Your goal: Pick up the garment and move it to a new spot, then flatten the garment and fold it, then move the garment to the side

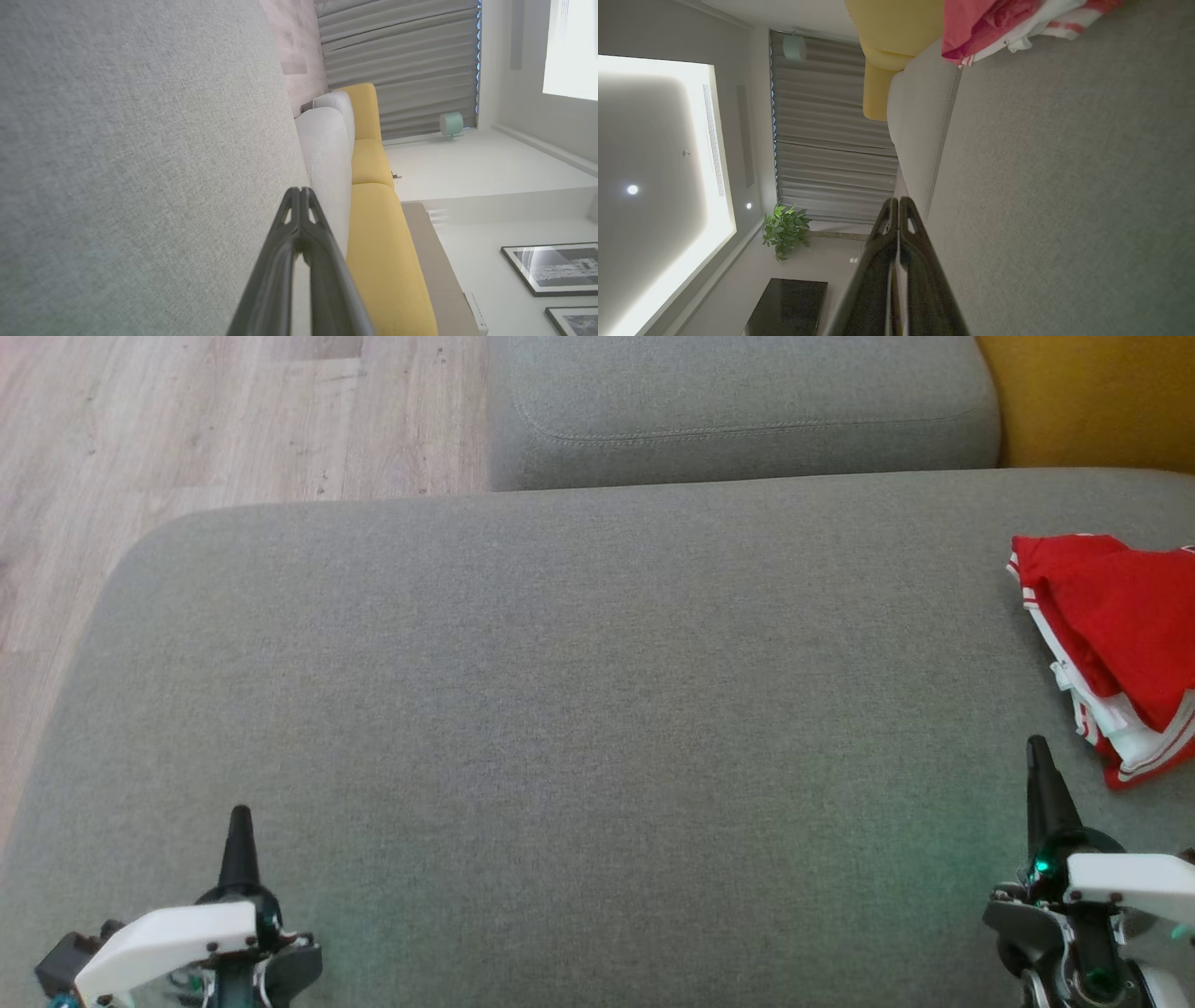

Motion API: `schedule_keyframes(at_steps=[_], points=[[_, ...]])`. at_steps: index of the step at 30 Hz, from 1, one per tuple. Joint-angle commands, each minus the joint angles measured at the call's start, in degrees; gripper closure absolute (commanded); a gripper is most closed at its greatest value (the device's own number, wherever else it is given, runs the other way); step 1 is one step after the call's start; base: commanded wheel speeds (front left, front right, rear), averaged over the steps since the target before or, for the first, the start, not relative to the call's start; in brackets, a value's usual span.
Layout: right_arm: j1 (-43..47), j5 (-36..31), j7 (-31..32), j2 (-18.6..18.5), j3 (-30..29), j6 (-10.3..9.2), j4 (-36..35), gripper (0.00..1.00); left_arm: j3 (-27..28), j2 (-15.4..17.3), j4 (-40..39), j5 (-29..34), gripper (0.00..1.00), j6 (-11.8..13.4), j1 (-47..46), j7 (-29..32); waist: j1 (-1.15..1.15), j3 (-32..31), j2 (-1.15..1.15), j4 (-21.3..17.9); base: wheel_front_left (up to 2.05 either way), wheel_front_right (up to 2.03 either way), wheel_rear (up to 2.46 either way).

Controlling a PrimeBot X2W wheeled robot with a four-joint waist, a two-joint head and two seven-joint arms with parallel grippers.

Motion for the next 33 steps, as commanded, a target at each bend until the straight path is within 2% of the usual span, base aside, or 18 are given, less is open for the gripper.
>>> schedule_keyframes(at_steps=[1, 14, 33], points=[[-3.4, 1.7, 0.3, -1.2, 0.7, -0.04, -1.3, 1.0, 2.2, 0.2, -2.0, -1.4, 1.0, -0.6, -3.4, 0.6, 0.0, 0.0, 0.0, 0.0, 0.0, 0.0, 0.0], [-5.2, 10.0, 0.8, -1.1, 0.0, -0.04, 0.7, 1.0, 4.8, -0.9, -2.2, -9.1, 1.0, -2.4, -4.1, 2.5, 0.0, 0.1, 0.0, -0.3, 0.0, 0.0, 0.0], [-5.3, 9.6, 1.1, -0.8, -0.4, -0.04, 0.8, 1.0, 4.8, -0.9, -2.2, -9.1, 1.0, -2.4, -4.1, 2.5, 0.0, 0.1, 0.0, -0.3, 0.0, 0.0, 0.0]])
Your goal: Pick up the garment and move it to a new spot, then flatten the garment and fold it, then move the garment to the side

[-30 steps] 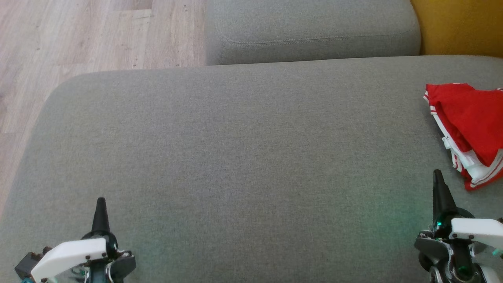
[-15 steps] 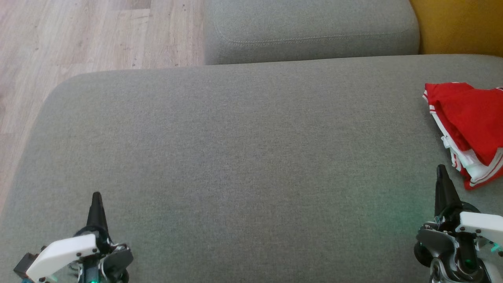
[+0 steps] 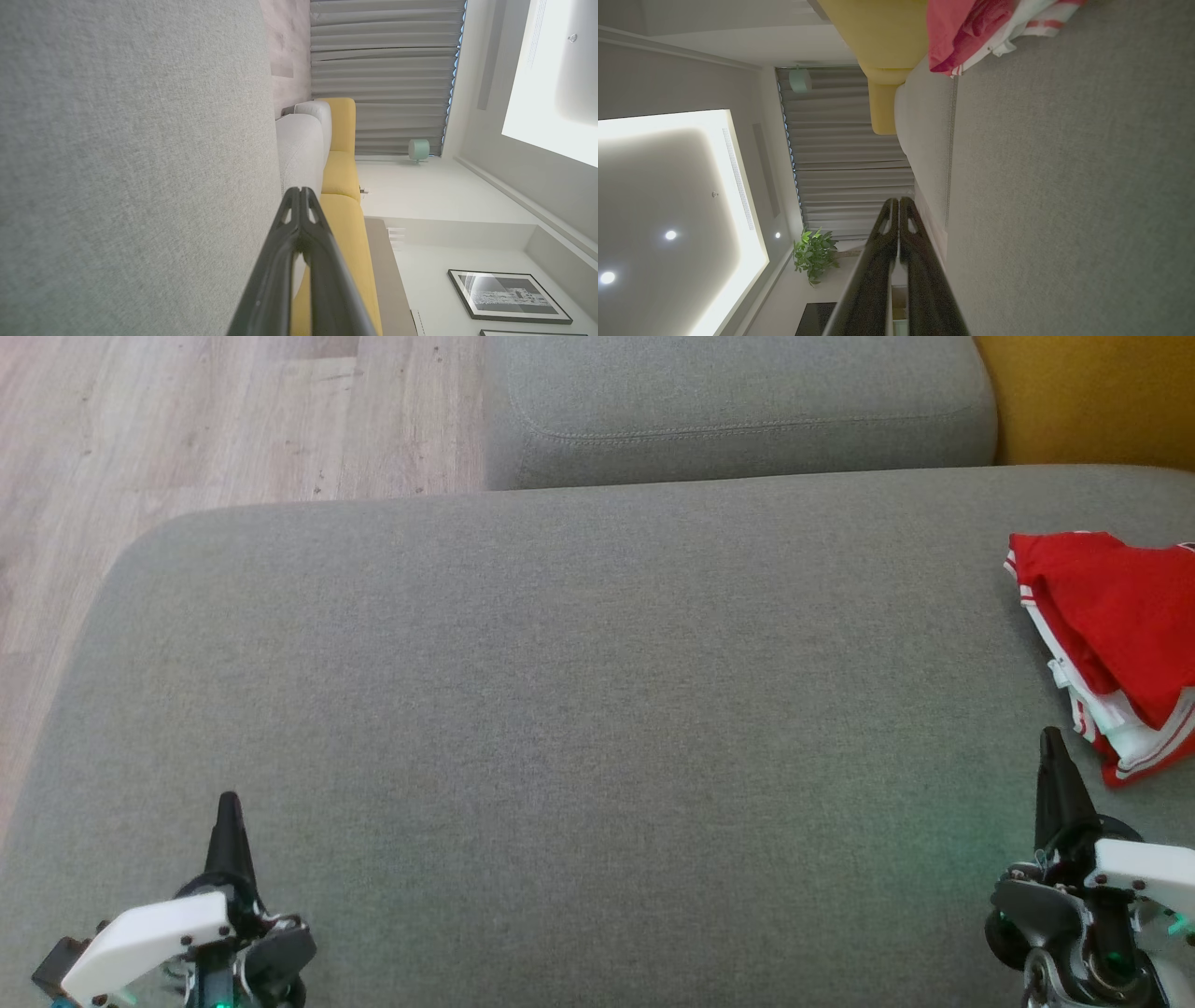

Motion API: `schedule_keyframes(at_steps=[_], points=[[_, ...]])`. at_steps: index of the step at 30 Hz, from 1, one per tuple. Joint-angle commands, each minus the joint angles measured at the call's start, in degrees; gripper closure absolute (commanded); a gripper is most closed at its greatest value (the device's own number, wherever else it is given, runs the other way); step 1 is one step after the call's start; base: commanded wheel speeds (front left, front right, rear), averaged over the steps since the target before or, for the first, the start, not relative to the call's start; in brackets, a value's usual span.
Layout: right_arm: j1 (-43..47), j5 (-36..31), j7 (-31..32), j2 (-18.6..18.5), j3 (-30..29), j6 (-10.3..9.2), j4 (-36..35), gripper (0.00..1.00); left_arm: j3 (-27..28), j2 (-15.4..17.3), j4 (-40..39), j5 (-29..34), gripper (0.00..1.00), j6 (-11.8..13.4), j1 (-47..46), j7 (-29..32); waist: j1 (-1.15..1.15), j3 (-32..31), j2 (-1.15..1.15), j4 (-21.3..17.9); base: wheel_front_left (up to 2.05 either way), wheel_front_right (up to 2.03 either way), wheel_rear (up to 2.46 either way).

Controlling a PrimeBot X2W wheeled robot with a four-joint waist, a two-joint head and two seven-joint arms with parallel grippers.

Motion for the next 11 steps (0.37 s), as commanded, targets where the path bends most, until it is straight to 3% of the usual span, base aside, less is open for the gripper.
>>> schedule_keyframes(at_steps=[1, 11], points=[[-3.0, 0.2, 0.5, -0.8, 1.1, -0.04, -1.8, 1.0, 2.0, 0.3, -2.1, -0.3, 1.0, -0.4, -2.9, 0.5, 0.0, 0.0, 0.0, 0.0, 0.0, 0.0, 0.0], [-3.0, 0.0, 0.7, -0.7, 0.9, -0.04, -1.7, 1.0, 2.0, 0.3, -2.1, -0.3, 1.0, -0.4, -2.9, 0.5, 0.0, 0.0, 0.0, 0.0, 0.0, 0.0, 0.0]])
